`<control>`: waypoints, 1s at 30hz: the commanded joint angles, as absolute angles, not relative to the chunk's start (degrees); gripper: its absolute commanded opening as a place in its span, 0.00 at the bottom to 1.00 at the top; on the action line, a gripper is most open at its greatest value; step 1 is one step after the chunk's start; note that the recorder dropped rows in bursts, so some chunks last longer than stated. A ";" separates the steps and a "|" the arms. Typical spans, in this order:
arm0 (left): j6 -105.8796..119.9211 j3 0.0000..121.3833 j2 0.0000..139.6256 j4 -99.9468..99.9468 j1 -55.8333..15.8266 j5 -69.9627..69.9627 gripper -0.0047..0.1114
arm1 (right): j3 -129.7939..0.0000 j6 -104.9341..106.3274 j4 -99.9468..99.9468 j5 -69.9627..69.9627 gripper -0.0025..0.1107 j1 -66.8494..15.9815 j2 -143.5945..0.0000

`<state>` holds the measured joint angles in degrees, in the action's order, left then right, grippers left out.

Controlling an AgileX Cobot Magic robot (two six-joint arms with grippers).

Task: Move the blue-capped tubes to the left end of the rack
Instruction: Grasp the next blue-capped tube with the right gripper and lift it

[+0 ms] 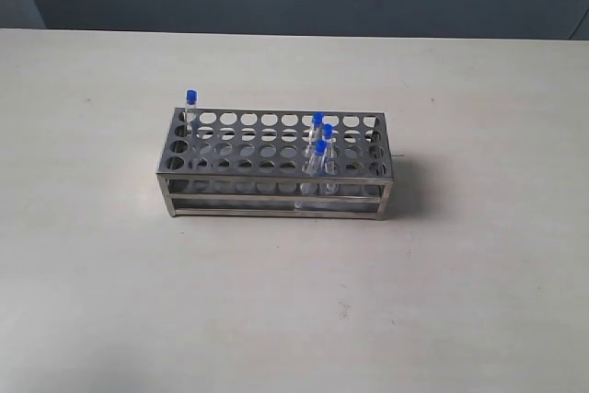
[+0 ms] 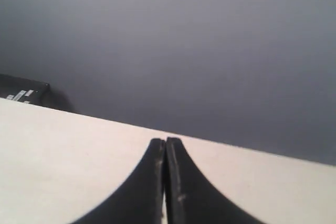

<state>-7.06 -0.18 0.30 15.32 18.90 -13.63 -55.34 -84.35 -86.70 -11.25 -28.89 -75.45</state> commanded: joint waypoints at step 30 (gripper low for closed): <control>-7.28 0.00 0.00 15.46 18.75 -13.39 0.05 | -24.28 -13.42 -23.12 54.84 0.51 -25.79 -97.52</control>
